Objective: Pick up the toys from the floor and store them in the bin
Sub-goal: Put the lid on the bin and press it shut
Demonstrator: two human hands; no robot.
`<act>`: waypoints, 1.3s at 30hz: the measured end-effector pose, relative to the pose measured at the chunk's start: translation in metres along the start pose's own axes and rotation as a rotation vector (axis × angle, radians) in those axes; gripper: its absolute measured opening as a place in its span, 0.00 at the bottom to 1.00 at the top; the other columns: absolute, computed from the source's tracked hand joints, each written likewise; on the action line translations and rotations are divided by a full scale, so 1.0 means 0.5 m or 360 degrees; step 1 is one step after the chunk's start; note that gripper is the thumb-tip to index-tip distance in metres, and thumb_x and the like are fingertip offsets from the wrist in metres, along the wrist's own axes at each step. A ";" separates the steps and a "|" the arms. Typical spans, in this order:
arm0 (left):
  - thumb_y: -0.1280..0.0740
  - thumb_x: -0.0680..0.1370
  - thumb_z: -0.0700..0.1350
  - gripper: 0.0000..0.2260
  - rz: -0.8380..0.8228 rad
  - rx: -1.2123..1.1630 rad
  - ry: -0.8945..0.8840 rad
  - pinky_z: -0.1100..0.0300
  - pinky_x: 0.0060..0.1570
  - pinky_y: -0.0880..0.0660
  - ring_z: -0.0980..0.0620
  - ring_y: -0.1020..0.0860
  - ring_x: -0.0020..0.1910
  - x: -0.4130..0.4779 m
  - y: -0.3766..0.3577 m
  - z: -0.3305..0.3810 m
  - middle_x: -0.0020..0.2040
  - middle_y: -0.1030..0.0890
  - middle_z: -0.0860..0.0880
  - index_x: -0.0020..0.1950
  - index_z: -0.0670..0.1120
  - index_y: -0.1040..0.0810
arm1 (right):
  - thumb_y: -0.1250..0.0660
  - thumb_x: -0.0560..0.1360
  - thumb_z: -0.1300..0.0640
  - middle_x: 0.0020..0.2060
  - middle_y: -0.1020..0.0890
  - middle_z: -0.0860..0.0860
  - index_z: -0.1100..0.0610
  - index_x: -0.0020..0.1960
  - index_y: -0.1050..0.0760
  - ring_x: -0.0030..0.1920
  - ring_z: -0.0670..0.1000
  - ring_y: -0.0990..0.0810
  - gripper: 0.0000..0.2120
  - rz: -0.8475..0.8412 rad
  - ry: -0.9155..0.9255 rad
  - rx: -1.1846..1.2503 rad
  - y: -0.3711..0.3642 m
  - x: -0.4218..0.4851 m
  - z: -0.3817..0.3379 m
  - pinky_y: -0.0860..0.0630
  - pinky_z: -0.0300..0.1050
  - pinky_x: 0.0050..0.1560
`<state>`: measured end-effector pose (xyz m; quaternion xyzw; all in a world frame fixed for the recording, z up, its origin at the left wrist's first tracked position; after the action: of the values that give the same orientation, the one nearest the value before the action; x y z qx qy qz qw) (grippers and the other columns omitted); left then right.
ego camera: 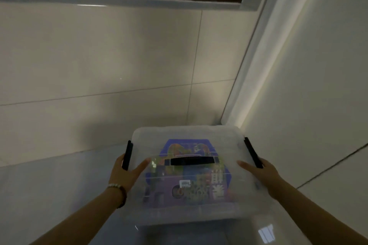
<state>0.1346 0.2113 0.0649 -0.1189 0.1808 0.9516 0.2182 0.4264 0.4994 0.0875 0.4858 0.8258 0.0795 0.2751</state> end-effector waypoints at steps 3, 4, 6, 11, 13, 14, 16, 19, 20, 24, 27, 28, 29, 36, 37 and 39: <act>0.24 0.65 0.54 0.36 0.0066 -0.0147 -0.0083 0.57 0.48 0.29 0.49 0.27 0.48 0.027 -0.040 0.066 0.55 0.27 0.50 0.69 0.47 0.35 | 0.24 0.63 0.45 0.46 0.22 0.51 0.53 0.55 0.28 0.42 0.51 0.23 0.25 0.0144 0.0067 -0.0136 0.043 0.092 -0.075 0.27 0.43 0.39; 0.24 0.65 0.53 0.37 0.0066 -0.0180 -0.0118 0.57 0.48 0.29 0.49 0.27 0.48 0.037 -0.055 0.093 0.56 0.27 0.49 0.69 0.47 0.36 | 0.24 0.63 0.44 0.47 0.22 0.52 0.53 0.55 0.28 0.44 0.52 0.23 0.26 0.0156 0.0092 -0.0183 0.057 0.120 -0.103 0.26 0.44 0.40; 0.25 0.66 0.52 0.37 0.0052 -0.0252 -0.0179 0.57 0.49 0.28 0.49 0.26 0.49 0.056 -0.085 0.147 0.56 0.27 0.49 0.70 0.47 0.38 | 0.24 0.63 0.43 0.45 0.22 0.50 0.52 0.53 0.28 0.43 0.53 0.22 0.24 0.0140 0.0162 -0.0258 0.084 0.174 -0.164 0.23 0.47 0.40; 0.24 0.66 0.49 0.38 0.0046 -0.0352 -0.0239 0.58 0.49 0.28 0.51 0.26 0.48 0.107 -0.166 0.227 0.53 0.28 0.51 0.71 0.47 0.41 | 0.25 0.64 0.43 0.43 0.21 0.52 0.53 0.51 0.25 0.42 0.54 0.21 0.21 0.0019 0.0217 -0.0315 0.126 0.305 -0.279 0.22 0.48 0.36; 0.24 0.66 0.49 0.40 0.0072 -0.0344 -0.0252 0.58 0.51 0.28 0.51 0.26 0.47 0.129 -0.193 0.240 0.53 0.28 0.51 0.71 0.47 0.41 | 0.25 0.64 0.43 0.39 0.20 0.54 0.55 0.49 0.23 0.37 0.55 0.21 0.20 -0.0019 0.0223 -0.0312 0.127 0.347 -0.289 0.23 0.49 0.34; 0.23 0.65 0.49 0.41 0.0084 -0.0344 -0.0242 0.58 0.52 0.28 0.50 0.26 0.48 0.139 -0.207 0.238 0.53 0.28 0.51 0.71 0.47 0.42 | 0.25 0.65 0.44 0.38 0.20 0.55 0.55 0.49 0.23 0.36 0.55 0.22 0.20 -0.0040 0.0235 -0.0316 0.126 0.368 -0.288 0.24 0.49 0.34; 0.23 0.64 0.50 0.42 0.0104 -0.0337 -0.0224 0.57 0.54 0.27 0.49 0.26 0.50 0.155 -0.231 0.222 0.53 0.28 0.51 0.71 0.47 0.43 | 0.26 0.65 0.45 0.41 0.20 0.55 0.55 0.51 0.23 0.38 0.55 0.21 0.21 -0.0037 0.0264 -0.0339 0.122 0.405 -0.273 0.23 0.49 0.36; 0.23 0.63 0.50 0.44 0.0135 -0.0296 -0.0216 0.56 0.54 0.27 0.49 0.26 0.51 0.170 -0.249 0.194 0.55 0.29 0.51 0.72 0.48 0.43 | 0.25 0.65 0.45 0.48 0.20 0.54 0.54 0.55 0.25 0.44 0.54 0.22 0.23 -0.0001 0.0259 -0.0351 0.114 0.442 -0.247 0.21 0.49 0.42; 0.23 0.63 0.51 0.43 0.0141 -0.0287 -0.0195 0.57 0.54 0.27 0.49 0.26 0.51 0.176 -0.255 0.179 0.55 0.29 0.51 0.72 0.48 0.43 | 0.25 0.65 0.46 0.49 0.21 0.54 0.54 0.56 0.26 0.46 0.54 0.22 0.24 -0.0012 0.0253 -0.0369 0.110 0.450 -0.238 0.22 0.49 0.43; 0.23 0.64 0.51 0.42 0.0161 -0.0243 -0.0158 0.55 0.56 0.27 0.48 0.26 0.52 0.187 -0.274 0.138 0.56 0.28 0.49 0.72 0.48 0.43 | 0.24 0.65 0.47 0.54 0.22 0.53 0.55 0.63 0.27 0.50 0.54 0.23 0.30 -0.0049 0.0251 -0.0364 0.089 0.468 -0.189 0.22 0.48 0.45; 0.23 0.64 0.51 0.43 0.0158 -0.0200 -0.0108 0.52 0.58 0.26 0.48 0.27 0.52 0.194 -0.287 0.115 0.58 0.28 0.48 0.72 0.48 0.43 | 0.24 0.65 0.46 0.58 0.23 0.54 0.56 0.65 0.29 0.53 0.55 0.24 0.33 -0.0060 0.0232 -0.0382 0.074 0.492 -0.143 0.25 0.49 0.52; 0.23 0.64 0.51 0.42 0.0178 -0.0185 -0.0107 0.51 0.58 0.26 0.48 0.27 0.51 0.195 -0.289 0.111 0.58 0.27 0.47 0.72 0.48 0.43 | 0.24 0.64 0.46 0.58 0.22 0.55 0.57 0.65 0.28 0.52 0.55 0.24 0.33 -0.0040 0.0238 -0.0372 0.071 0.498 -0.133 0.25 0.48 0.51; 0.23 0.64 0.51 0.42 0.0198 -0.0164 -0.0115 0.51 0.58 0.26 0.48 0.26 0.51 0.199 -0.290 0.108 0.58 0.27 0.47 0.72 0.48 0.43 | 0.24 0.64 0.46 0.58 0.22 0.55 0.57 0.65 0.28 0.51 0.55 0.24 0.33 -0.0018 0.0245 -0.0367 0.069 0.501 -0.128 0.25 0.48 0.50; 0.24 0.61 0.58 0.48 0.0175 0.0152 -0.0206 0.52 0.57 0.26 0.44 0.26 0.57 0.198 -0.288 0.096 0.64 0.29 0.45 0.74 0.49 0.46 | 0.30 0.68 0.41 0.61 0.23 0.56 0.54 0.68 0.33 0.59 0.58 0.24 0.33 0.0163 0.0599 -0.0637 0.050 0.453 -0.109 0.27 0.54 0.60; 0.24 0.61 0.58 0.48 0.0191 0.0170 -0.0207 0.50 0.58 0.26 0.43 0.26 0.59 0.197 -0.287 0.095 0.65 0.29 0.43 0.74 0.50 0.46 | 0.33 0.70 0.40 0.66 0.27 0.57 0.55 0.70 0.35 0.65 0.58 0.28 0.34 0.0249 0.0715 -0.0777 0.034 0.431 -0.098 0.31 0.56 0.65; 0.25 0.61 0.60 0.48 0.0195 0.0188 -0.0187 0.46 0.60 0.27 0.41 0.27 0.60 0.193 -0.288 0.094 0.66 0.30 0.42 0.74 0.50 0.47 | 0.47 0.73 0.32 0.73 0.37 0.51 0.53 0.73 0.40 0.74 0.52 0.41 0.36 0.0177 0.0976 -0.1087 -0.028 0.372 -0.082 0.46 0.53 0.74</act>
<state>0.1091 0.3866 0.0362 -0.0385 0.2303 0.9562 0.1764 0.3240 0.6554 0.0460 0.3649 0.7682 0.5018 0.1578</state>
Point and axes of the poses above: each hand's wrist, its own x-axis towards the middle knuckle, its own y-axis out of the back of the hand, z = x × y, the point moved 5 cm from there along x, towards the middle knuckle
